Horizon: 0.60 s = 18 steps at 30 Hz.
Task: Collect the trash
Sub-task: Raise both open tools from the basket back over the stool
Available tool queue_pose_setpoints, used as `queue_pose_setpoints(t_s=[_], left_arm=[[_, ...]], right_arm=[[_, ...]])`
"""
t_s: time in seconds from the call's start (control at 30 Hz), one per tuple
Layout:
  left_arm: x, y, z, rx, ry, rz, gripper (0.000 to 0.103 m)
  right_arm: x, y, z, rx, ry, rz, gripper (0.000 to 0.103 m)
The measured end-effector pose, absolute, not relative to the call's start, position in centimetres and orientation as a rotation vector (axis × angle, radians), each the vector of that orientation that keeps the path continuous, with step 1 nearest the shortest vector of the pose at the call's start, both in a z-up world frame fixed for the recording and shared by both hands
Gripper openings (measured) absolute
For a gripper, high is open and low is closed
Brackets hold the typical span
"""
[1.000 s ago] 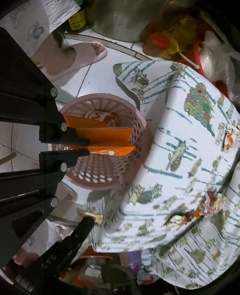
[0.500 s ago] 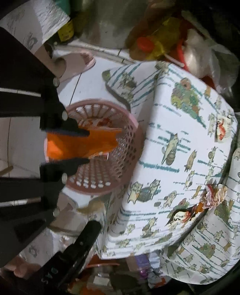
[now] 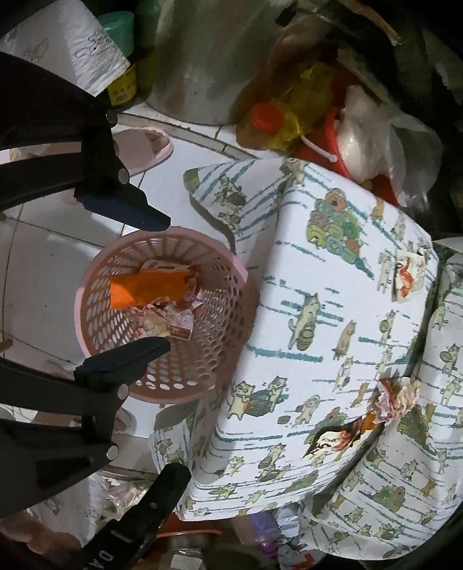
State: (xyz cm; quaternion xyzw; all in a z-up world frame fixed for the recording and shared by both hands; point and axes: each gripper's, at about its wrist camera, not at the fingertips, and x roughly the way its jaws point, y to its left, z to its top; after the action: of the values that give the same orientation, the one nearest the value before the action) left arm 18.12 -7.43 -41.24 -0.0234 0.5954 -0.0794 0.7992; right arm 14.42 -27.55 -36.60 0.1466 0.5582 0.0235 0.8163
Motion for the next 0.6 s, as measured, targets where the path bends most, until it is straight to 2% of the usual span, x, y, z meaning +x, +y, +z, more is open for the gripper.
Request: queue_pose_setpoints(t_s=[0.07,0.37,0.43,0.5,0.6], left_arm=[[18.1,-7.5,-40.2,-0.018,1.234,-0.149,0.063],[17.4,-6.8,-35.0,0.033,1.046,-0.088,0.067],[17.2,-6.6,-34.4,0.045,1.015,-0.064,0.07],[17.2,-6.2,-33.8,0.048,0.994,-0.041,0.079],[17.2,-5.7,-33.1,0.052,0.965,-0.015,0.081]], right_arm=[[14.4,-27.5,-36.2,0.303,1.185,0.051,0.036],[13.4,-27.9,-33.3,0.314,1.086,0.06,0.041],[13.2,-27.9,-33.0,0.31,1.075,0.058,0.041],[13.1,-27.9,-32.9,0.3,1.068,0.048,0.041],[13.0,-27.9,-32.7,0.289,1.058,0.031,0.043]])
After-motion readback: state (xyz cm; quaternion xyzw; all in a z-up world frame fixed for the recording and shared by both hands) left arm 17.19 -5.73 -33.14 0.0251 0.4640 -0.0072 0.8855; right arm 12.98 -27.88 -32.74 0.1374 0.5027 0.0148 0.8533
